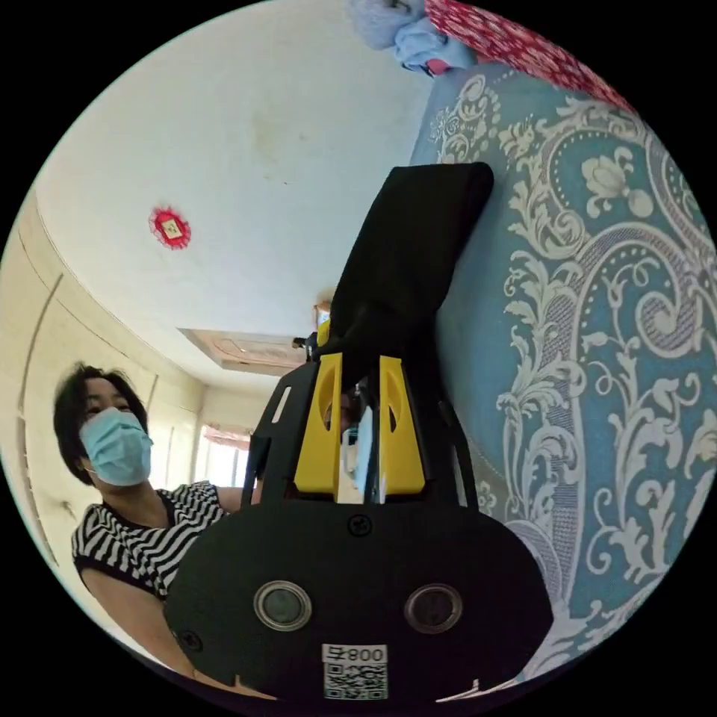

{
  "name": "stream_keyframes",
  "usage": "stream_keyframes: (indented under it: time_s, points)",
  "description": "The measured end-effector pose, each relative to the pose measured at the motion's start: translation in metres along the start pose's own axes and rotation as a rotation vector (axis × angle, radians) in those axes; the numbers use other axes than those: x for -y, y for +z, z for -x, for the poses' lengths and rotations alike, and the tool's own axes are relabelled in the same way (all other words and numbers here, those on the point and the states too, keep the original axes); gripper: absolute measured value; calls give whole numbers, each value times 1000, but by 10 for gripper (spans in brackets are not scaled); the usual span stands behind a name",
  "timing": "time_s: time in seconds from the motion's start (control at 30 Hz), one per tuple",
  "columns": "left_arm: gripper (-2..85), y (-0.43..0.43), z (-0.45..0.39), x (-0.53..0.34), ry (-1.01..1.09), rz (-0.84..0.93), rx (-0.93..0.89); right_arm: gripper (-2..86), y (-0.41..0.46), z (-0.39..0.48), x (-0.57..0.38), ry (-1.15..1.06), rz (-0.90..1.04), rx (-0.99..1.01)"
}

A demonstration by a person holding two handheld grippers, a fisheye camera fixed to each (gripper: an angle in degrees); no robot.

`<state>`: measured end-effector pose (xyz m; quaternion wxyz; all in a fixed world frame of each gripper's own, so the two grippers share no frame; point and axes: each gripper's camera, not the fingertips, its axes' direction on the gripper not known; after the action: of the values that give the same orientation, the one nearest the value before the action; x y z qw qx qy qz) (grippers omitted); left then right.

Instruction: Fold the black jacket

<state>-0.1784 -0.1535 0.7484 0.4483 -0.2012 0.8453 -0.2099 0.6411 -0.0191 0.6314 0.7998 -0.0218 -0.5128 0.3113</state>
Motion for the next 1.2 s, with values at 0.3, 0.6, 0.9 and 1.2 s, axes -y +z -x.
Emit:
stream_keyframes:
  time_s: [0.3,0.6,0.9,1.2]
  points:
    - [30,-29,-53,-26,43,3,-10,91,-10,-42,-24,206,-68,202]
    - [30,-63,-105,-69,55,-10,21,99,25,-43,-39,254,-74,363]
    - [32,-99,-162,-97,83,-7,38,35,90,-23,-49,216,-32,381]
    - [35,-183,-259,-98,263,16,181,19,216,31,-45,54,174,353]
